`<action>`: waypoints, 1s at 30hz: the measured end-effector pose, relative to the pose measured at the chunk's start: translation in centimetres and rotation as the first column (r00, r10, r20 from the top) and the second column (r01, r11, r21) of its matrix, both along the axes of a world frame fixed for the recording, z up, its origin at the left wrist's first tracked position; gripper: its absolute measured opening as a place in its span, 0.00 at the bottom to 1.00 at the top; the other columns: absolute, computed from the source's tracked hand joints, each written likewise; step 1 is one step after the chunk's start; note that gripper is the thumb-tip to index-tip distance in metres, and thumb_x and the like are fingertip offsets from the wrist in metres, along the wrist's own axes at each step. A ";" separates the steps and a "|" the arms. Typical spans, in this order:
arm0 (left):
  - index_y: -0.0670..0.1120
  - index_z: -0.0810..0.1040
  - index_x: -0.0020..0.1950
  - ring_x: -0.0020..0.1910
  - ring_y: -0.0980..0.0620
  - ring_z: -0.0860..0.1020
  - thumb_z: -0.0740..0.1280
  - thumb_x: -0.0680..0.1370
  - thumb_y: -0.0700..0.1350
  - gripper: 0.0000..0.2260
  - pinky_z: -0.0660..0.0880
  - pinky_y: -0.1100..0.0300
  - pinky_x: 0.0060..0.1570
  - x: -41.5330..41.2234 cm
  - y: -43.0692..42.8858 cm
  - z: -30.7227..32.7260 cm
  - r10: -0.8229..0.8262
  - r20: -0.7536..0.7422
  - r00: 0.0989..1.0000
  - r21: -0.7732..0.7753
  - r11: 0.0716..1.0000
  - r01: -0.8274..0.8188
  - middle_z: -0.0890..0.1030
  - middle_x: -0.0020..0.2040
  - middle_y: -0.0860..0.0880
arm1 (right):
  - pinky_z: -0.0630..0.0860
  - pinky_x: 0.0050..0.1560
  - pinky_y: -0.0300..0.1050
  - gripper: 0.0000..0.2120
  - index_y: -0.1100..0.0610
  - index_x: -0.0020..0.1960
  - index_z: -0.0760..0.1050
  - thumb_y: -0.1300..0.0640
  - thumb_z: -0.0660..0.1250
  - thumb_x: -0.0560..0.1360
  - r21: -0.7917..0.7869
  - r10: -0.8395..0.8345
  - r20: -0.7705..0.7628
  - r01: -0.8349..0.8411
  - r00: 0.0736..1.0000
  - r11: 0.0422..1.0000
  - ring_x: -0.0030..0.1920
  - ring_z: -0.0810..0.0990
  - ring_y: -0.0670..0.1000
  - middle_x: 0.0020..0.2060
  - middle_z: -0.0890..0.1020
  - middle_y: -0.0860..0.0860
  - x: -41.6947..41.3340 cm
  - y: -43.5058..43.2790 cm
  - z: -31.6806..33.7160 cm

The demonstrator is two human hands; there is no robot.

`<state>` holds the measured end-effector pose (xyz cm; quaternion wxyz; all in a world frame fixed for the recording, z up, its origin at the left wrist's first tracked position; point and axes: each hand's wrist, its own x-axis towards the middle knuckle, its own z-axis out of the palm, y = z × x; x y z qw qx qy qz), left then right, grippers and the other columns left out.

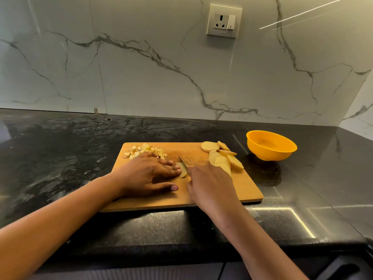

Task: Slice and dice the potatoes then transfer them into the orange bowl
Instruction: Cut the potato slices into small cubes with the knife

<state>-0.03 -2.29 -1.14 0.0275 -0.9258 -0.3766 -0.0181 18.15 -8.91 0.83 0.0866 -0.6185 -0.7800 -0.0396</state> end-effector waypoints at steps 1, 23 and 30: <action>0.63 0.57 0.72 0.72 0.66 0.54 0.31 0.64 0.77 0.42 0.47 0.62 0.68 0.0 -0.1 0.0 0.001 -0.006 1.000 0.010 1.000 -0.001 0.60 0.73 0.64 | 0.68 0.41 0.43 0.14 0.52 0.65 0.72 0.54 0.58 0.81 -0.003 0.004 -0.006 -0.004 1.000 1.000 0.52 0.77 0.52 0.53 0.79 0.51 0.2 -0.3 -0.1; 0.64 0.66 0.68 0.70 0.66 0.60 0.34 0.67 0.76 0.38 0.50 0.60 0.66 -0.1 -0.9 0.1 0.031 0.063 0.997 0.053 0.998 -0.035 0.68 0.68 0.64 | 0.70 0.39 0.42 0.16 0.48 0.67 0.70 0.50 0.56 0.81 0.038 -0.026 -0.146 0.031 0.989 0.999 0.46 0.76 0.49 0.50 0.79 0.48 1.0 -2.4 0.0; 0.66 0.65 0.68 0.70 0.64 0.62 0.37 0.70 0.73 0.33 0.53 0.56 0.65 0.0 -0.7 -0.1 0.046 0.028 0.999 0.096 0.994 -0.049 0.70 0.67 0.65 | 0.70 0.40 0.42 0.16 0.49 0.67 0.70 0.51 0.58 0.81 -0.009 -0.020 -0.073 0.019 0.997 1.000 0.43 0.71 0.48 0.51 0.78 0.49 0.0 -2.3 0.1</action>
